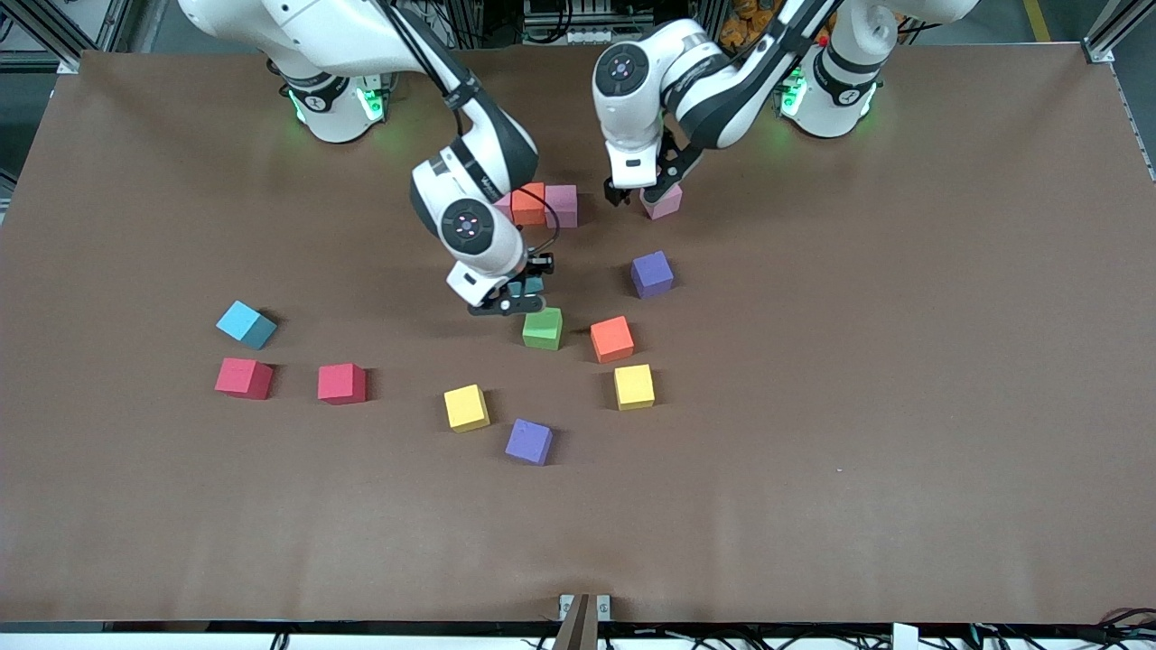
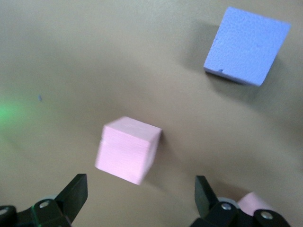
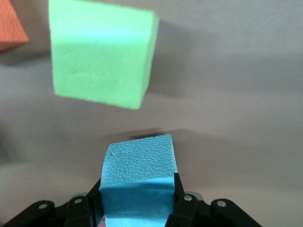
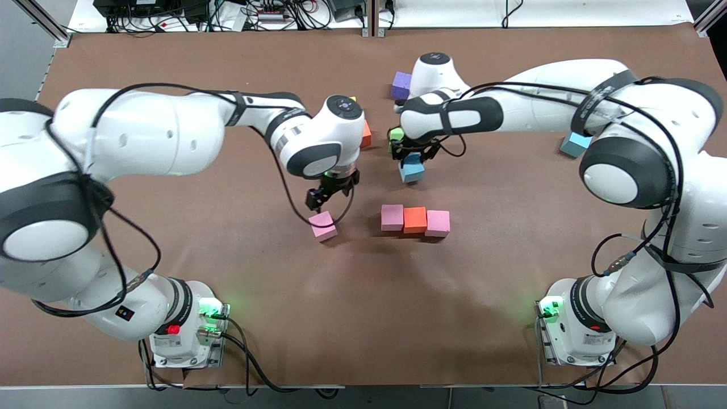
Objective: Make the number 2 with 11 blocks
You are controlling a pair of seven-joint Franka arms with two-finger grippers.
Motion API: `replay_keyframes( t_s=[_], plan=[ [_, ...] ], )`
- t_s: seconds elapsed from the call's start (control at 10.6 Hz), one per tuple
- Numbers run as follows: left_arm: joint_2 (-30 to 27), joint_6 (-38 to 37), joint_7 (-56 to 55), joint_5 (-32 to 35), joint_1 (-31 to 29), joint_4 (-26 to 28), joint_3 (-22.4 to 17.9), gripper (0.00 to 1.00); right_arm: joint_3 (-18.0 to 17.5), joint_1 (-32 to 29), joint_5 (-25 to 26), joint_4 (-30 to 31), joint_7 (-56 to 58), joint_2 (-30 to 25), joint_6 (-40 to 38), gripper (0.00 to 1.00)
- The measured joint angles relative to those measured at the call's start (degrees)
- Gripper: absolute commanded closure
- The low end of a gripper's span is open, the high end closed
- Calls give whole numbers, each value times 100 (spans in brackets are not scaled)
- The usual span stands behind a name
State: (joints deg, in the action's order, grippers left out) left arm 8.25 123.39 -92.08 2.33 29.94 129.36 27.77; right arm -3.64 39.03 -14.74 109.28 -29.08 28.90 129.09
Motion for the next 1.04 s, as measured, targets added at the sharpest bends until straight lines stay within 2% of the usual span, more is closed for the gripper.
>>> replay_keyframes(
  t_s=[0.38, 0.57, 0.76, 1.04],
  plan=[
    [-1096, 307, 3165, -773, -287, 1186, 6, 0, 1, 449, 3, -21, -662, 37, -22, 100],
    [-1269, 1088, 3545, -937, -376, 1716, 7, 0, 2, 682, 3, 25, -870, 47, -31, 100],
    [-1256, 1893, 3629, -1511, -374, 2150, 30, 0, 2, 866, 3, 56, -1022, 47, -8, 100],
    [-1214, 2230, 3676, -1767, -351, 2251, 287, 0, 5, 962, 3, 135, -1107, 47, 300, 100]
  ],
)
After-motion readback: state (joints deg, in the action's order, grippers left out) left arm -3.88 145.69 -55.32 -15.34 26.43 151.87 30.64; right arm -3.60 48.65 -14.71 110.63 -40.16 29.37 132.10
